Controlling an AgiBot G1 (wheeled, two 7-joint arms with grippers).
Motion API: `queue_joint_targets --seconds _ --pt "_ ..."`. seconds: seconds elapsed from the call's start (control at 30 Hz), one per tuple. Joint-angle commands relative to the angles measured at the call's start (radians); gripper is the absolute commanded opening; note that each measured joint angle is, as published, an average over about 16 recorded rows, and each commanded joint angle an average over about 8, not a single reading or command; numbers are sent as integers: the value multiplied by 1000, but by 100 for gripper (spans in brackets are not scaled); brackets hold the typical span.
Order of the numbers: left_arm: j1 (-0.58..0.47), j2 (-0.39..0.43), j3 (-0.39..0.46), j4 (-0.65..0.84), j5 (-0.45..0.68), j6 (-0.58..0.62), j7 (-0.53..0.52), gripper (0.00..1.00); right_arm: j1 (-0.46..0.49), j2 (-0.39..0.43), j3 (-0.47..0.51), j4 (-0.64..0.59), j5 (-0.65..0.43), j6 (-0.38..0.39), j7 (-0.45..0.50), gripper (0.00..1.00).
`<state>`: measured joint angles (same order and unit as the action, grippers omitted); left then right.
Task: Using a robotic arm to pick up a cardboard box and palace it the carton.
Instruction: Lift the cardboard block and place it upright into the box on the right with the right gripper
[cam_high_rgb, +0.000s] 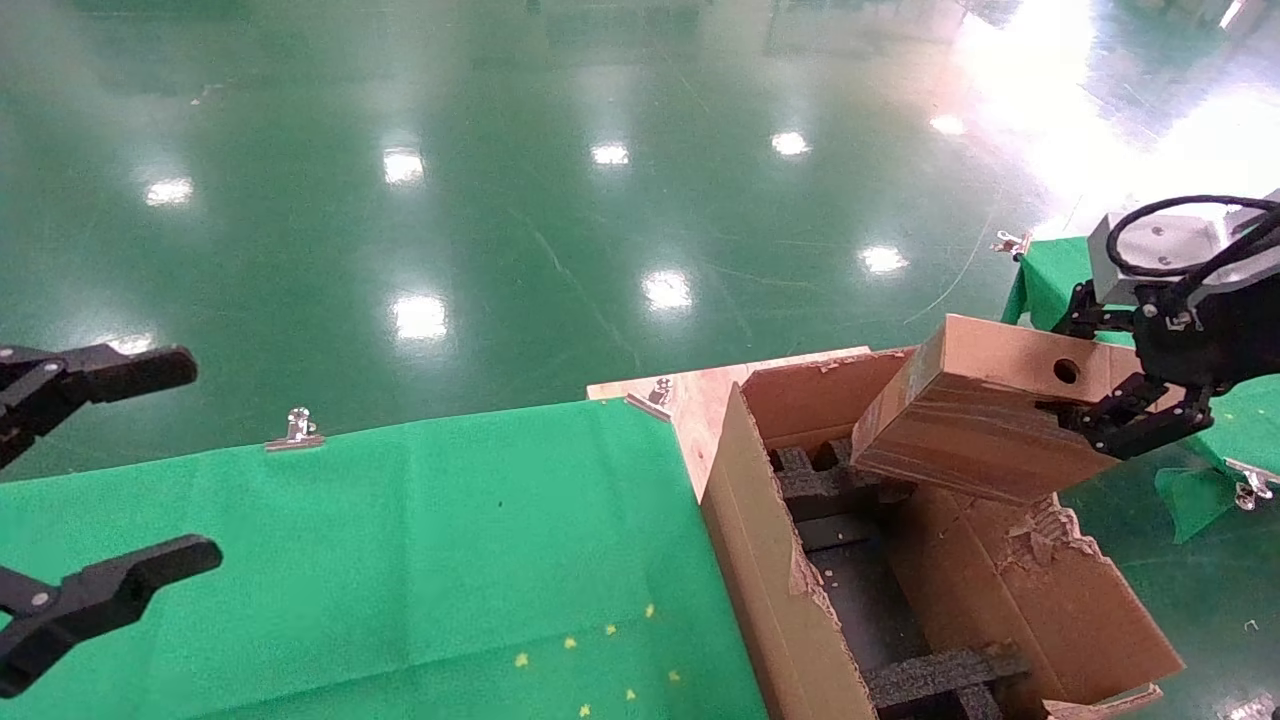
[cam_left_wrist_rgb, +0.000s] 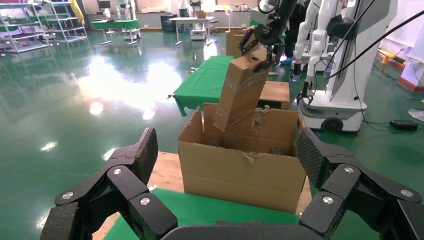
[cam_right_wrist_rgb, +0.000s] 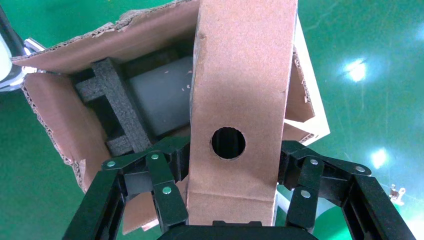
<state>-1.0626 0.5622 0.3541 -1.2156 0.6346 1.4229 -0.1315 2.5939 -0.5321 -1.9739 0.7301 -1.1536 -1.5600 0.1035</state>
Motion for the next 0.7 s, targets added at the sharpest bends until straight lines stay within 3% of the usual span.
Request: queue_joint_targets --seconds 0.03,0.43,0.7 --pt "0 0 0 0 0 0 0 100 3 4 -1 2 8 5 1 0" --pt "0 0 0 0 0 0 0 100 -123 48 -25 -133 103 95 349 0" --pt "0 0 0 0 0 0 0 100 -169 91 -42 -135 129 156 576 0"
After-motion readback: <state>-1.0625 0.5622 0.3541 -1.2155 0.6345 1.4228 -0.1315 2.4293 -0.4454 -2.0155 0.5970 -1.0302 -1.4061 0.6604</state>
